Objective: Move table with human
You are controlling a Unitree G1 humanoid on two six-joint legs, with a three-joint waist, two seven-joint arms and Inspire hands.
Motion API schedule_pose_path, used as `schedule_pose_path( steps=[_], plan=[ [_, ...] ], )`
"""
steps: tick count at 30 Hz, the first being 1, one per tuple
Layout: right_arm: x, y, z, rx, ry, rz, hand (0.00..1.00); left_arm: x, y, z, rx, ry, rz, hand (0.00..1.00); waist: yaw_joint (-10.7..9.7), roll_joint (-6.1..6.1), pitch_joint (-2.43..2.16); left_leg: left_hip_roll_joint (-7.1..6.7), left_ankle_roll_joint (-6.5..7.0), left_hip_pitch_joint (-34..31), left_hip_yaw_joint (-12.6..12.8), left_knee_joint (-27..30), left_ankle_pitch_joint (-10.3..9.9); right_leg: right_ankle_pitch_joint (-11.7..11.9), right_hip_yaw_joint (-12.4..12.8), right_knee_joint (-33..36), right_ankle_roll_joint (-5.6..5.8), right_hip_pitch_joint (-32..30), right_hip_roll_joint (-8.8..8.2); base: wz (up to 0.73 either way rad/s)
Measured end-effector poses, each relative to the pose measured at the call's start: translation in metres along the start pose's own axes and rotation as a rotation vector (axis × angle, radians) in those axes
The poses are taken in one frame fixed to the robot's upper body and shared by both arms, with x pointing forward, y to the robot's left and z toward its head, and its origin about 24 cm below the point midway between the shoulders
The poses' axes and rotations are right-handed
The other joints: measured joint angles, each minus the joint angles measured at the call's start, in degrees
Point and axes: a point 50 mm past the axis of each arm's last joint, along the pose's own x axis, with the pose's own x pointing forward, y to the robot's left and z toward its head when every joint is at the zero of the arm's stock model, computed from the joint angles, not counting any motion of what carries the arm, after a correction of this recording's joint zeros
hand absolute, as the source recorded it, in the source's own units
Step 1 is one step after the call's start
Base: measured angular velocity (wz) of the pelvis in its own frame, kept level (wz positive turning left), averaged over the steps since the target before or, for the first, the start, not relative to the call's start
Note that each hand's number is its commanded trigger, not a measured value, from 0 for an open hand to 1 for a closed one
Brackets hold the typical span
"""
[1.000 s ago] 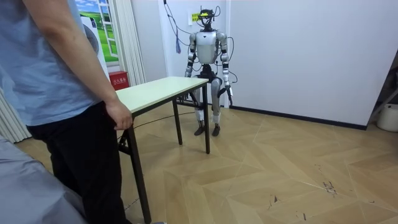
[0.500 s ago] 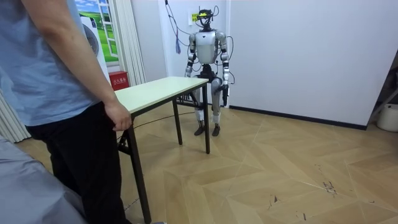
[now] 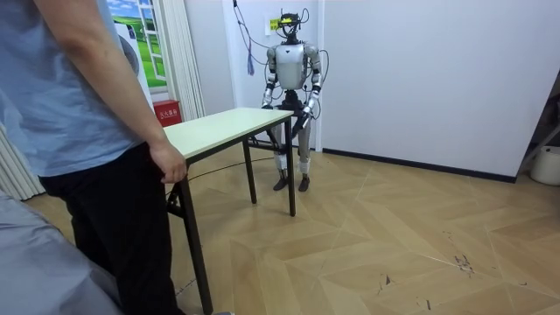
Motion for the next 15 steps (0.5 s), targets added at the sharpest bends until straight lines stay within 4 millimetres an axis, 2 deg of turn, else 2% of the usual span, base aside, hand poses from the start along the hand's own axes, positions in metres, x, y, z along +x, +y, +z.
schedule_pose_path(
  steps=[3, 6, 10, 15],
  plan=[
    [0.005, 0.013, -0.003, 0.040, 0.002, 0.074, 0.00, 0.000, -0.025, 0.005, 0.034, -0.013, -0.126, 0.00, -0.08, 0.11, 0.01, -0.01, 0.01, -0.11, 0.00, 0.29, 0.00, 0.00, 0.32, 0.02, 0.00, -0.15, 0.03, 0.00],
    [0.009, 0.026, -0.001, 0.083, -0.021, 0.149, 0.00, 0.001, -0.041, 0.009, 0.047, -0.030, -0.217, 0.00, -0.26, 0.32, -0.11, 0.08, 0.01, -0.04, -0.02, 0.16, 0.01, 0.00, 0.29, 0.00, 0.00, -0.12, 0.10, 0.00],
    [0.013, 0.035, 0.007, 0.125, -0.048, 0.207, 0.00, 0.000, -0.052, 0.016, 0.055, -0.054, -0.266, 0.00, -0.94, 0.33, -0.14, 0.09, 0.00, 0.00, 0.13, 0.55, 0.01, 0.00, 0.34, 0.01, 0.00, 0.00, 0.05, -0.02],
    [0.020, 0.052, 0.024, 0.118, -0.090, 0.288, 0.00, 0.009, -0.068, 0.032, 0.084, -0.090, -0.322, 0.00, -1.07, 0.06, -0.10, 0.02, -0.01, 0.08, 0.62, 0.78, 0.02, 0.01, 0.85, 0.03, -0.01, -0.05, -0.01, -0.05]
  ],
)
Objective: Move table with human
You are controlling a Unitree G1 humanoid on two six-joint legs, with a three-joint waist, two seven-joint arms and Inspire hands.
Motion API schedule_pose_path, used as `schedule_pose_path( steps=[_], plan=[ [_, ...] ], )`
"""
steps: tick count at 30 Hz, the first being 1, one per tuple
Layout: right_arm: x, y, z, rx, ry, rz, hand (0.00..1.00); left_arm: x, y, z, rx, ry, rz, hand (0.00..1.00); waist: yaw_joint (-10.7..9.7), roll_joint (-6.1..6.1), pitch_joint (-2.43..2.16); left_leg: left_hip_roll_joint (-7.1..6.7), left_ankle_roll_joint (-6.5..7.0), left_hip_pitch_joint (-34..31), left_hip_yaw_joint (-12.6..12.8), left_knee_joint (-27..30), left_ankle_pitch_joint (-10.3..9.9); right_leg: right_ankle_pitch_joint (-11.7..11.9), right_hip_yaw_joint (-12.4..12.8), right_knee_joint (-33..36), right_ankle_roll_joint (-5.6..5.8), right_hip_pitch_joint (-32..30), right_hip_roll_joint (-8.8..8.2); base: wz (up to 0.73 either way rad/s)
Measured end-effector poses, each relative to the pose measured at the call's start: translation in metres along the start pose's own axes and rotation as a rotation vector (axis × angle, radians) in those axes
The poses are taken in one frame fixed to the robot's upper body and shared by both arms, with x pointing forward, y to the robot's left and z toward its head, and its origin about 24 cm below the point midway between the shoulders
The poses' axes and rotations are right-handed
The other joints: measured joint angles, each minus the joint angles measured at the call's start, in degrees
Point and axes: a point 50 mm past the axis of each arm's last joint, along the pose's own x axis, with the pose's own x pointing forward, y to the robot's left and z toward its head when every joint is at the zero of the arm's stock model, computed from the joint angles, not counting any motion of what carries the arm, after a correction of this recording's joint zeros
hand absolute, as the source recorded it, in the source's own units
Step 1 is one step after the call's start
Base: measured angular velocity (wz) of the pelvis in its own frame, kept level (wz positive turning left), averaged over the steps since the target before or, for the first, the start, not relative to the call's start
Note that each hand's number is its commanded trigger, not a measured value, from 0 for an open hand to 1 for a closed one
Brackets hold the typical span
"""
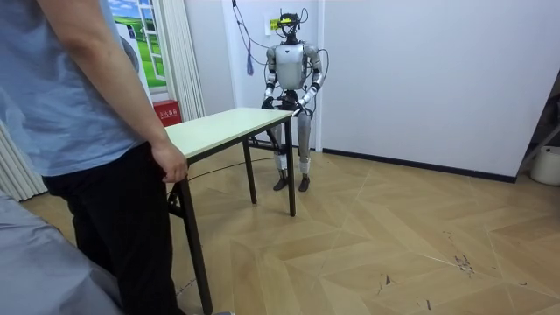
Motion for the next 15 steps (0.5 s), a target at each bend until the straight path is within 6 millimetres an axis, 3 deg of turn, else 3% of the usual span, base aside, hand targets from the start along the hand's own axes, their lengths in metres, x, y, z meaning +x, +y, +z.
schedule_pose_path(
  steps=[15],
  plan=[
    [0.007, 0.004, 0.015, -0.049, 0.032, -0.037, 0.00, 0.001, -0.004, 0.009, -0.037, 0.012, 0.018, 0.00, -0.05, -0.23, 0.22, -0.09, 0.04, 0.09, -0.04, 0.18, 0.05, 0.03, 0.08, 0.19, -0.04, 0.08, -0.13, 0.00]
  ],
)
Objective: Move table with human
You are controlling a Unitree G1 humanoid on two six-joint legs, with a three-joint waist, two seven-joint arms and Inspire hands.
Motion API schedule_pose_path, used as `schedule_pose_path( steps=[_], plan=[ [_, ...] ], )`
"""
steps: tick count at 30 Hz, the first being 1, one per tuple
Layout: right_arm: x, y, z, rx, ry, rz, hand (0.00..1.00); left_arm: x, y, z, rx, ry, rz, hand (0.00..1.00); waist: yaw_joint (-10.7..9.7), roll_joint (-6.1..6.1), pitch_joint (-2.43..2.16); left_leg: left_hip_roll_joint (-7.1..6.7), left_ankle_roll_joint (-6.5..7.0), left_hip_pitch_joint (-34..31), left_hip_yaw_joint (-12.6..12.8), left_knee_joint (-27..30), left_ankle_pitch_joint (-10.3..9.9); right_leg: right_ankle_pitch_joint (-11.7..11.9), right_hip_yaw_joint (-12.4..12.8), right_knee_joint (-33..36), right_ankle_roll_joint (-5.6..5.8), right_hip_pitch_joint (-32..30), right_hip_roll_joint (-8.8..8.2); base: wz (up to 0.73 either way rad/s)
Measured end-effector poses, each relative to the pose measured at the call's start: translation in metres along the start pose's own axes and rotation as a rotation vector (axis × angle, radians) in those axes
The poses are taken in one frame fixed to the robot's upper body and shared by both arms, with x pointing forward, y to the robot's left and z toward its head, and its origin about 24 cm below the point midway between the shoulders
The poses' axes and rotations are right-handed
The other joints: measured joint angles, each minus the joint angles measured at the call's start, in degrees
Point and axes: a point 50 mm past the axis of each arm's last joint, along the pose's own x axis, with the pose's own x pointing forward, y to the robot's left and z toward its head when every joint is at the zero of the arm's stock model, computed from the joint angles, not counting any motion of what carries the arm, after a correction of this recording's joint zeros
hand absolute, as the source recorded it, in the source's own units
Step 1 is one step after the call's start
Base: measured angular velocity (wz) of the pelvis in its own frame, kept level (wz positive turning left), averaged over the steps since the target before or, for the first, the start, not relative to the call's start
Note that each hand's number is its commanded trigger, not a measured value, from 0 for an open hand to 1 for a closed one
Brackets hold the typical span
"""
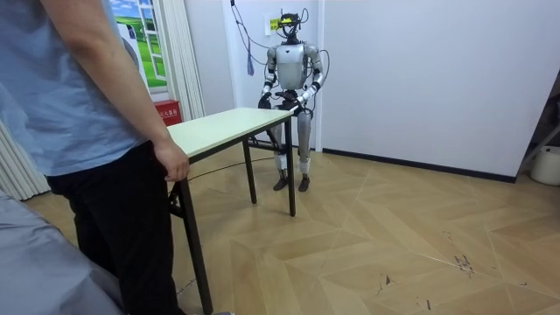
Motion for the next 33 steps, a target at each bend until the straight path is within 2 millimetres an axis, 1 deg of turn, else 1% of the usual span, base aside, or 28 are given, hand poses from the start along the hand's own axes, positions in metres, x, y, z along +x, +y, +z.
schedule_pose_path(
  steps=[4, 6, 7, 10, 12, 14, 17, 22, 25, 26, 27, 28, 30, 33],
  plan=[
    [0.005, 0.002, 0.005, -0.014, -0.005, -0.026, 0.00, 0.002, 0.001, 0.005, 0.002, -0.018, 0.028, 0.00, 0.09, 0.00, 0.27, 0.02, -0.06, -0.01, -0.01, 0.14, 0.09, 0.11, 0.04, 0.02, -0.18, 0.09, 0.03, 0.00],
    [0.007, 0.002, 0.006, -0.016, -0.006, -0.036, 0.00, 0.002, 0.003, 0.011, 0.001, -0.040, 0.059, 0.00, 0.33, 0.22, 0.49, 0.05, -0.10, -0.06, -0.01, -0.15, 0.12, 0.21, 0.04, 0.19, -0.31, -0.09, 0.09, 0.00],
    [0.008, 0.002, 0.007, -0.016, -0.007, -0.042, 0.00, 0.001, 0.004, 0.013, -0.004, -0.047, 0.069, 0.00, 0.36, 0.27, 0.52, 0.06, -0.10, -0.09, -0.02, -0.23, 0.12, 0.23, 0.04, 0.22, -0.34, -0.10, 0.11, 0.00],
    [0.014, 0.004, 0.011, 0.015, -0.019, -0.074, 0.00, 0.005, 0.007, 0.020, -0.076, -0.076, 0.107, 0.00, 0.55, 0.55, 0.83, 0.09, -0.13, -0.09, -0.09, -0.20, 0.14, 0.24, 0.01, 0.70, -0.36, -0.25, 0.13, 0.00],
    [0.016, 0.005, 0.013, 0.030, -0.026, -0.093, 0.00, 0.006, 0.006, 0.021, -0.107, -0.078, 0.121, 0.00, 0.63, 0.68, 0.89, 0.10, -0.13, -0.10, -0.09, -0.21, 0.14, 0.24, -0.01, 0.71, -0.36, -0.30, 0.13, 0.00],
    [0.018, 0.005, 0.015, 0.049, -0.035, -0.111, 0.00, 0.008, 0.006, 0.021, -0.128, -0.077, 0.126, 0.00, 0.21, 0.67, 0.89, 0.10, -0.13, -0.13, -0.11, -0.17, 0.14, 0.24, -0.01, 0.72, -0.35, -0.33, 0.21, 0.00],
    [0.020, 0.005, 0.019, 0.107, -0.066, -0.147, 0.00, 0.009, 0.007, 0.021, -0.164, -0.077, 0.139, 0.00, 0.04, 0.75, 0.83, 0.12, -0.13, 0.04, -0.07, 0.02, 0.16, 0.23, -0.06, 0.69, -0.35, -0.30, 0.15, 0.00],
    [0.017, -0.001, 0.034, 0.200, -0.155, -0.212, 0.00, 0.011, 0.014, 0.020, -0.256, -0.064, 0.168, 0.00, 0.10, 0.83, 0.77, 0.18, -0.13, 0.69, 0.62, -0.11, 0.17, 0.23, 0.12, 0.65, -0.35, -0.28, 0.22, -0.08],
    [0.015, -0.005, 0.039, 0.229, -0.185, -0.240, 0.00, 0.012, 0.028, 0.016, -0.285, -0.047, 0.233, 0.00, 0.16, 0.99, 0.52, 0.31, -0.14, 0.86, 1.34, -0.10, 0.17, 0.23, 0.79, 0.67, -0.35, -0.10, 0.40, -0.13],
    [0.015, -0.006, 0.039, 0.233, -0.186, -0.246, 0.00, 0.012, 0.033, 0.013, -0.309, -0.037, 0.257, 0.00, 0.07, 1.05, 0.31, 0.32, -0.14, 0.92, 1.37, -0.10, 0.17, 0.23, 0.82, 0.67, -0.35, -0.09, 0.41, 0.00],
    [0.015, -0.007, 0.038, 0.239, -0.186, -0.251, 0.00, 0.011, 0.036, 0.011, -0.332, -0.035, 0.271, 0.00, 0.06, 1.08, 0.15, 0.32, -0.14, 1.09, 1.40, -0.08, 0.17, 0.24, 0.85, 0.67, -0.35, -0.10, 0.40, 0.00],
    [0.015, -0.008, 0.038, 0.244, -0.186, -0.253, 0.00, 0.011, 0.037, 0.011, -0.342, -0.035, 0.275, 0.00, 0.08, 1.09, 0.11, 0.32, -0.14, 1.13, 1.40, -0.08, 0.17, 0.24, 0.86, 0.69, -0.35, -0.09, 0.39, 0.00],
    [0.016, -0.010, 0.037, 0.281, -0.194, -0.261, 0.00, 0.011, 0.039, 0.009, -0.366, -0.034, 0.286, 0.00, 0.14, 1.14, -0.21, 0.31, -0.14, 1.19, 1.40, -0.07, 0.17, 0.24, 1.00, 0.75, -0.36, -0.01, 0.34, 0.00],
    [0.016, -0.012, 0.036, 0.310, -0.207, -0.267, 0.00, 0.011, 0.040, 0.007, -0.374, -0.025, 0.301, 0.00, 0.16, 1.23, -0.27, 0.30, -0.14, 1.42, 1.51, -0.12, 0.16, 0.25, 1.26, 0.80, -0.37, 0.39, 0.36, 0.00]
  ],
)
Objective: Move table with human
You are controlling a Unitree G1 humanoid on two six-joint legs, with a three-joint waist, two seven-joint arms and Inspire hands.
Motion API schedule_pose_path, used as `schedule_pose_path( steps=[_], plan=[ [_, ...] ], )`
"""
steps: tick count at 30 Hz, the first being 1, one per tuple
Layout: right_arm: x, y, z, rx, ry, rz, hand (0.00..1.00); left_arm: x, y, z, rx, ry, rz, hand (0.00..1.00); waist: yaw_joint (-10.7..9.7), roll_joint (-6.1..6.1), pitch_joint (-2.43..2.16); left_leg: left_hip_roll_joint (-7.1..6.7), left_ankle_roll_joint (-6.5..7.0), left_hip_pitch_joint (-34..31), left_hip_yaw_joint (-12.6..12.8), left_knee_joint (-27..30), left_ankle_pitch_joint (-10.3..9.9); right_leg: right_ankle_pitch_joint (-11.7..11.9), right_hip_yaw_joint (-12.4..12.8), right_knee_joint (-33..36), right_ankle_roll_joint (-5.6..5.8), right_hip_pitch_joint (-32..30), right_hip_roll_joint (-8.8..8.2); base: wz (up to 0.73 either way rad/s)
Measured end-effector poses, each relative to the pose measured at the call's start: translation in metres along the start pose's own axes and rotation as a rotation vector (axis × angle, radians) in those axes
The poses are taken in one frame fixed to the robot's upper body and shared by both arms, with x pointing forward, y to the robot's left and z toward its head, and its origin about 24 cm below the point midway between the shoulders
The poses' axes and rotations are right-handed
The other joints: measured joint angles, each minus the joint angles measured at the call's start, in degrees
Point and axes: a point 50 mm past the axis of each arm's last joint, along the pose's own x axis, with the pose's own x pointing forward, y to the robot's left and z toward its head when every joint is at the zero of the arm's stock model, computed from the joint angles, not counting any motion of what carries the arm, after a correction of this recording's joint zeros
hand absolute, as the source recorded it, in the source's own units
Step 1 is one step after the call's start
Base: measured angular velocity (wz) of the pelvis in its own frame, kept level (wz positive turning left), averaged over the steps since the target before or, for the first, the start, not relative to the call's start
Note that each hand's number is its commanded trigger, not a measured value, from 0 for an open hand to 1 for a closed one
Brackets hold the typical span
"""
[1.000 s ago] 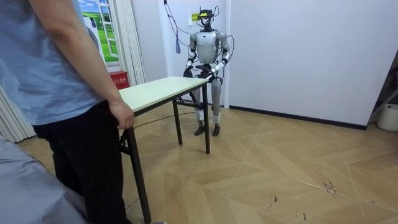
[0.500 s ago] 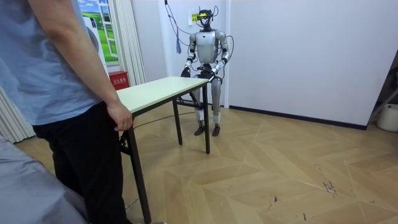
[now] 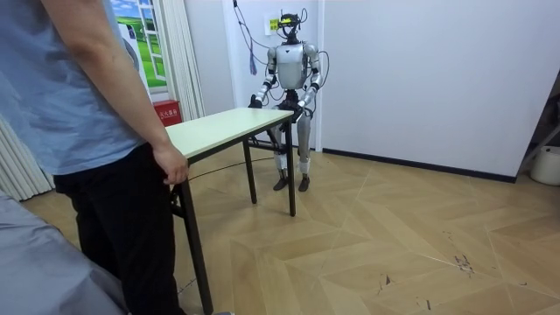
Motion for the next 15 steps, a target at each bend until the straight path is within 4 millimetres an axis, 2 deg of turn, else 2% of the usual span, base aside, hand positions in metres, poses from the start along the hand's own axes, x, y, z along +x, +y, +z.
schedule_pose_path(
  steps=[3, 15],
  plan=[
    [-0.0001, -0.0017, -0.0003, 0.006, 0.007, -0.007, 0.00, 0.0001, 0.0008, -0.0002, 0.000, 0.005, 0.020, 0.00, -0.02, 0.35, -0.26, -0.02, -0.01, 0.21, -0.01, -0.32, -0.02, 0.00, 0.06, 0.06, 0.00, 0.11, 0.05, 0.00],
    [0.0003, -0.0003, 0.0003, 0.050, 0.009, -0.023, 0.00, 0.0006, -0.0005, 0.0009, -0.049, 0.009, 0.019, 0.00, -0.16, 0.44, -0.27, 0.04, -0.02, 0.48, -0.05, -0.69, -0.02, 0.00, 0.06, -0.06, -0.01, 0.28, 0.49, 0.00]
  ],
)
